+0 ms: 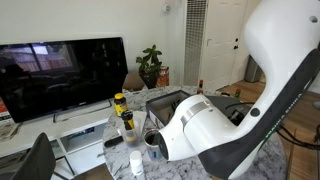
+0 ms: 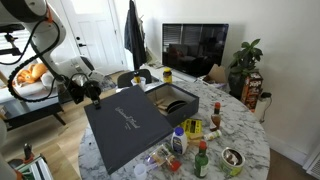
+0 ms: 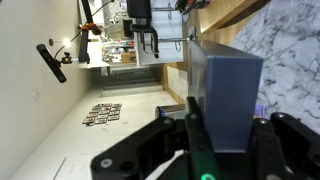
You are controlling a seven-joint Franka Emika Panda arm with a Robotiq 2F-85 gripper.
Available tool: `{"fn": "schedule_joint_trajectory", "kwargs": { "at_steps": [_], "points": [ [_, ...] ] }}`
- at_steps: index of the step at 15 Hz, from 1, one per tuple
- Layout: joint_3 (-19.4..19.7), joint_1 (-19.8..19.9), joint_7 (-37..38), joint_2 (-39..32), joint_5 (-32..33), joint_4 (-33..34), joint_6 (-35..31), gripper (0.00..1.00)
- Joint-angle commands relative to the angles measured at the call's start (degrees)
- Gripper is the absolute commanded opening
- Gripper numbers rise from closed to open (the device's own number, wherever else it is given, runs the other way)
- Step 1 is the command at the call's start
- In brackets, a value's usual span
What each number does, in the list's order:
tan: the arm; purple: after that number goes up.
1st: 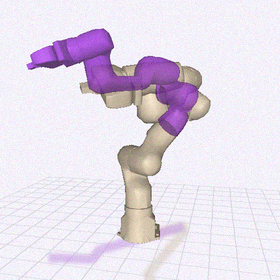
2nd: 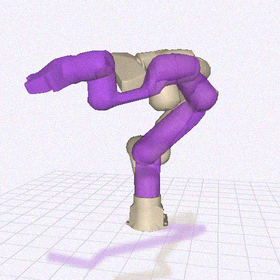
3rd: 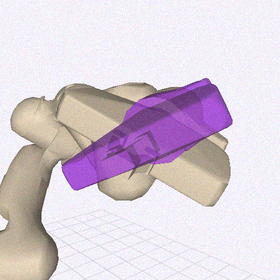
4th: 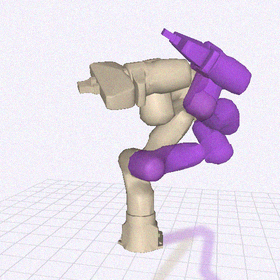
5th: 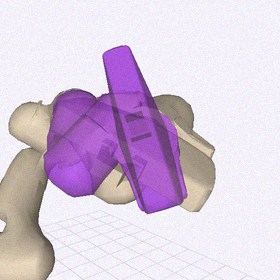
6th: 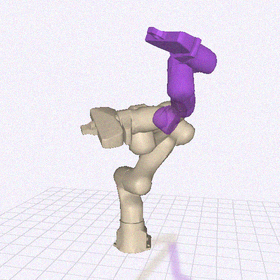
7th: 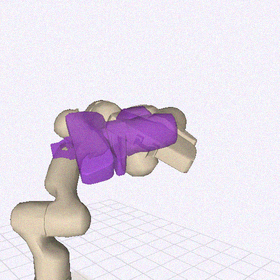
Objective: Pick up the shoe box lid and cover the shoe box
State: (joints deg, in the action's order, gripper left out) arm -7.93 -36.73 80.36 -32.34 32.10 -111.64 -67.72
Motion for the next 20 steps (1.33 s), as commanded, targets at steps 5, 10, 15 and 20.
{"fn": "schedule_joint_trajectory", "kwargs": {
  "at_steps": [5, 10, 15, 20],
  "points": [
    [-2.7, -0.1, -1.9, -1.8, 6.2, 4.8, 2.9, 0.01],
    [-3.4, -0.4, -6.4, -5.1, 13.8, 12.3, 4.9, 0.01],
    [-2.5, -0.1, -12.3, -9.5, 20.6, 19.2, 5.7, 0.01],
    [-1.2, 0.3, -17.8, -14.1, 26.0, 25.4, 5.7, 0.01]
  ]
}}
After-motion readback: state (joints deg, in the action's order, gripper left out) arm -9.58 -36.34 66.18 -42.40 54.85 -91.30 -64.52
